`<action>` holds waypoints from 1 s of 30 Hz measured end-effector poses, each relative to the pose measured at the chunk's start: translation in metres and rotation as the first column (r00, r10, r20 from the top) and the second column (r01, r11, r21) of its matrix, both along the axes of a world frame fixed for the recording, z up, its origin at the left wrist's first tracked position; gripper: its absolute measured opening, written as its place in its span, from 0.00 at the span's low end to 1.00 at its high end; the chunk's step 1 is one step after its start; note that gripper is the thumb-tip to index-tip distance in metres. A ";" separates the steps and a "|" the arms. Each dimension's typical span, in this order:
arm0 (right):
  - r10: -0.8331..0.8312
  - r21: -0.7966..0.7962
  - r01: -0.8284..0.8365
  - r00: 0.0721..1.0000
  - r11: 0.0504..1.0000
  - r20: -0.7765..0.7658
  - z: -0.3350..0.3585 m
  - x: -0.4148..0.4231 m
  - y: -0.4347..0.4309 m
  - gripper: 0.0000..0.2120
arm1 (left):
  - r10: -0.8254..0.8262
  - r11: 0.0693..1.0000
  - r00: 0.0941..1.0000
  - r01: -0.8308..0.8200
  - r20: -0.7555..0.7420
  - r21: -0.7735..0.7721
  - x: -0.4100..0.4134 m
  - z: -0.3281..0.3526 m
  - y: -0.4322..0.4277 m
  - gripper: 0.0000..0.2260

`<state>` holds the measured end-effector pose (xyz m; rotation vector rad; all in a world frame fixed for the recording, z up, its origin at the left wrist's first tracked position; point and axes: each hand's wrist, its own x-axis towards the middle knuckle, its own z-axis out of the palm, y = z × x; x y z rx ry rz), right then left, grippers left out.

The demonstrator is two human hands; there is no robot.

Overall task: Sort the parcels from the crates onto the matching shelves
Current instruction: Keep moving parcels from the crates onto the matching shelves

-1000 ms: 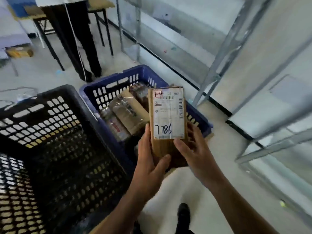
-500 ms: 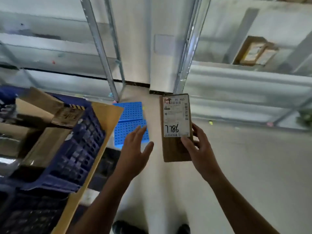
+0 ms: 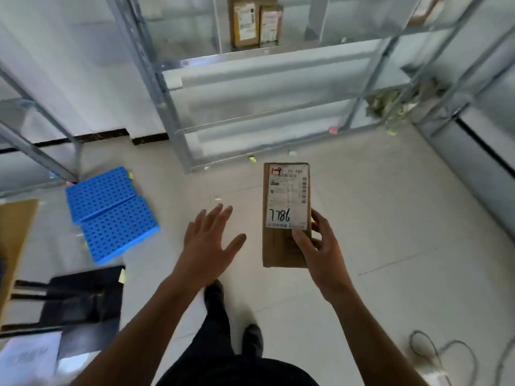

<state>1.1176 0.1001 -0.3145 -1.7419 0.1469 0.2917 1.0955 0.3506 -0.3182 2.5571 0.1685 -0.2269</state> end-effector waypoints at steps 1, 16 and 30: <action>-0.031 0.003 0.031 1.000 1.000 -0.006 -0.001 0.006 -0.013 0.32 | -0.038 0.999 0.999 0.038 0.009 0.010 0.014 0.002 -0.012 0.39; -0.402 -0.012 0.402 0.915 0.915 0.030 0.021 0.188 -0.168 0.35 | -0.431 0.903 0.887 0.422 0.168 0.084 0.305 0.004 -0.180 0.35; -0.543 -0.006 0.547 0.833 0.837 0.110 0.028 0.352 -0.316 0.34 | -0.590 0.807 0.772 0.575 0.235 0.137 0.506 0.030 -0.348 0.34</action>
